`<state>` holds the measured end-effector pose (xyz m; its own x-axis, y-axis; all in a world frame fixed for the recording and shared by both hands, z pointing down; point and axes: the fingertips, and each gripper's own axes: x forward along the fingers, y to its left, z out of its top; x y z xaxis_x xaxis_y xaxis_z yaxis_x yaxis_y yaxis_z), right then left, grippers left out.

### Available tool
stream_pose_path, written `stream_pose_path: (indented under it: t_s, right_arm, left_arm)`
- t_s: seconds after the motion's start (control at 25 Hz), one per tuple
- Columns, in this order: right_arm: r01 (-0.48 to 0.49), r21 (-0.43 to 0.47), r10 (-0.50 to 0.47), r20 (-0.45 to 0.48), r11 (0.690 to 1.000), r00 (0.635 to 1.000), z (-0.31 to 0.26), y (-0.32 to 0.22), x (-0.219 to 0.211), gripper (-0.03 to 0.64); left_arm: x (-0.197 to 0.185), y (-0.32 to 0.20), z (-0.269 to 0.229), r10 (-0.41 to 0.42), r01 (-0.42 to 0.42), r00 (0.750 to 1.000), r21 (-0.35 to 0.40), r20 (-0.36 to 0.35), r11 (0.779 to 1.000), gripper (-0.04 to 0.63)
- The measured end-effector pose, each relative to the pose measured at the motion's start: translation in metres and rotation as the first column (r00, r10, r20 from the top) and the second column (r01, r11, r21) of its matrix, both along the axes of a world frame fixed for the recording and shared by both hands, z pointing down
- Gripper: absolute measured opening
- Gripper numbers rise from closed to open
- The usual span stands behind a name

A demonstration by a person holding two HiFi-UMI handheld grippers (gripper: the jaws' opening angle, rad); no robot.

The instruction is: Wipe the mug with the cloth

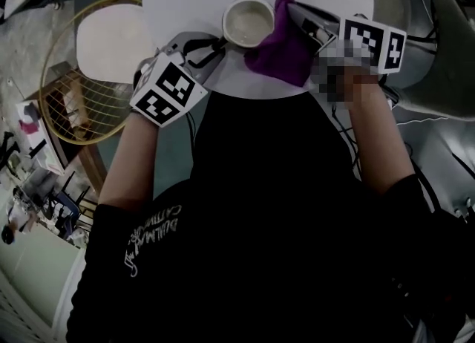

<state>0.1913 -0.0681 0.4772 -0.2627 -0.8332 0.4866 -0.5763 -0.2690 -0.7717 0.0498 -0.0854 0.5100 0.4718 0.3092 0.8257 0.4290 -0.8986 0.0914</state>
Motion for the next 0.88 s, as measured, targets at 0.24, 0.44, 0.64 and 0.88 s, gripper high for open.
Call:
stream_pose_path:
  t_s: [0.24,0.44,0.64,0.88]
  right_arm:
    - [-0.013,-0.077,0.009,-0.047,0.997,0.999,0.017,0.024,-0.003,0.015]
    - [-0.030,-0.112,0.022,-0.079,0.993,0.997,0.032,0.033,0.000,0.015]
    - [-0.053,-0.141,0.040,-0.096,0.989,0.995,0.060,0.023,0.008,0.015]
    - [-0.077,-0.266,0.038,-0.147,0.961,0.988,0.003,-0.012,-0.006,0.015]
  left_arm:
    - [-0.004,0.030,0.015,0.069,-0.066,0.996,-0.047,0.050,0.997,0.089]
    - [-0.003,0.047,0.028,0.102,-0.098,0.994,-0.080,0.047,0.992,0.098]
    - [0.005,0.037,0.057,0.151,-0.148,0.987,-0.059,0.059,0.987,0.100]
    - [-0.010,-0.004,-0.002,0.281,-0.269,0.957,-0.132,0.077,0.954,0.096]
